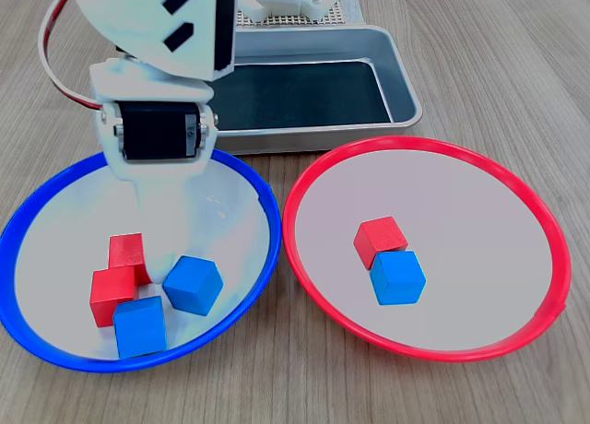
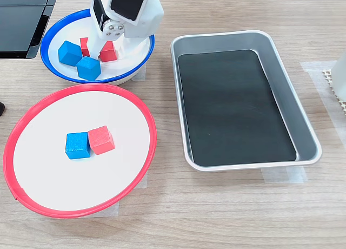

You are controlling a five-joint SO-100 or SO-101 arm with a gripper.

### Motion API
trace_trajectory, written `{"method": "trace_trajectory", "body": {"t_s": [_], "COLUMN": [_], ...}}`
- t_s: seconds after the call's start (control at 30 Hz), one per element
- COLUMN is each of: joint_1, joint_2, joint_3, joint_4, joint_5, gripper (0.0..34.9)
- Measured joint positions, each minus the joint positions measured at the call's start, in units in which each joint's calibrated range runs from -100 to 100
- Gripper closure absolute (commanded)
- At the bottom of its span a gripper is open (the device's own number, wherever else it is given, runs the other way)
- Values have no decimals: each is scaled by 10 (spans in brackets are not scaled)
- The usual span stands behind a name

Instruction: Relocate any misplaced blocks to their matching dishes.

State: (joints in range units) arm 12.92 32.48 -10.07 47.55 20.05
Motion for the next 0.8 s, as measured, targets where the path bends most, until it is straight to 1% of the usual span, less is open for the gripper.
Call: {"method": "trace_trajectory", "body": {"t_s": [0.37,0.6,0.8], "joint_1": [-1,-1,-2], "joint_2": [15,19,32], "joint_3": [-43,-48,-64], "joint_4": [63,66,48], "joint_5": [-23,-34,-36], "gripper": [218,229,236]}}
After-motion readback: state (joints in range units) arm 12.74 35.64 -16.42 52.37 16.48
